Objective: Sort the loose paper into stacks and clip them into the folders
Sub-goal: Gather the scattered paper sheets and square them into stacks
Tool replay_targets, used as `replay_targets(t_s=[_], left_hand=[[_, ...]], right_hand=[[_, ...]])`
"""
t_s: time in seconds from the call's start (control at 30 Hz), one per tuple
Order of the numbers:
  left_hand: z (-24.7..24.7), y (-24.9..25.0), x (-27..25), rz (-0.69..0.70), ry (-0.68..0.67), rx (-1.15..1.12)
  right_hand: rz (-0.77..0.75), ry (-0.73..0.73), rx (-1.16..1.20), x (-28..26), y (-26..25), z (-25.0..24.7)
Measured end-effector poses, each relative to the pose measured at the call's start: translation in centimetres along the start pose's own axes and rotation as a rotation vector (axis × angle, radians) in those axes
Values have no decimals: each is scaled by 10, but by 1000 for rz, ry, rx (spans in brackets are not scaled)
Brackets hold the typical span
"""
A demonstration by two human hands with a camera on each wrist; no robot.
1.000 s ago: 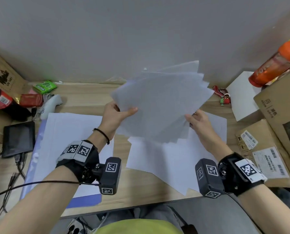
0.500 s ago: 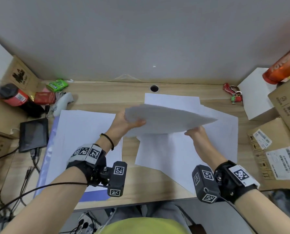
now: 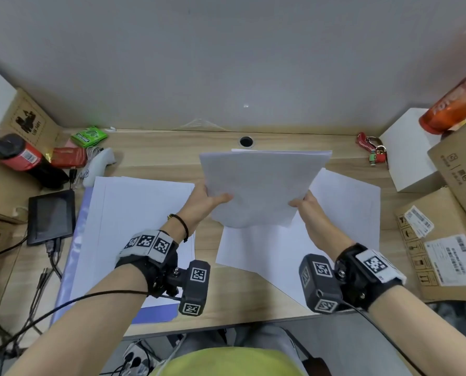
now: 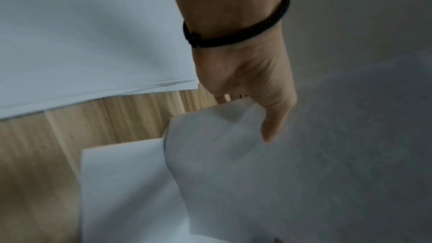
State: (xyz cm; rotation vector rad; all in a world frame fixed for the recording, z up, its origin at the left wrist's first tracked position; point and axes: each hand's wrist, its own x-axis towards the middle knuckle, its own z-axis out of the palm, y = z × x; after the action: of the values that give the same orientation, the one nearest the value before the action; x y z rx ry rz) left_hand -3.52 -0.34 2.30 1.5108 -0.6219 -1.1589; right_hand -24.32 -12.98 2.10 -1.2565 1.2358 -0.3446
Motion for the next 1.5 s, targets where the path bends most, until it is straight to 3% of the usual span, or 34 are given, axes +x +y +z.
replay_targets(t_s=[0.1, 0.27, 0.43, 0.57, 0.67, 0.8, 0.9, 1.03, 1.27, 1.4, 1.5], left_hand=[[2, -15, 6, -56, 36, 106], [-5, -19, 2, 26, 132, 146], [-41, -50, -24, -137, 24, 315], [-87, -61, -58, -249, 223, 308], [-122, -58, -82, -250, 375, 316], [-168, -66, -106, -257, 574, 412], [-197, -85, -116, -294, 632, 489], [-201, -97, -119, -395, 583, 504], [-185, -97, -103, -397, 583, 410], [-172, -97, -99, -368, 503, 299], [-169, -99, -96, -360, 543, 352]], right_hand=[[38, 72, -23, 6, -3, 6], [-1, 134, -65, 4, -3, 8], [151, -118, -155, -1, 26, 40], [241, -352, -168, -7, 32, 85], [245, -494, -176, -15, 19, 124], [275, -577, -211, -30, 13, 171], [339, -584, -219, -31, 31, 187], [397, -485, -99, -29, 44, 188], [453, -410, -9, -22, 50, 184], [467, -394, 10, -19, 53, 179], [462, -387, 38, -19, 54, 174]])
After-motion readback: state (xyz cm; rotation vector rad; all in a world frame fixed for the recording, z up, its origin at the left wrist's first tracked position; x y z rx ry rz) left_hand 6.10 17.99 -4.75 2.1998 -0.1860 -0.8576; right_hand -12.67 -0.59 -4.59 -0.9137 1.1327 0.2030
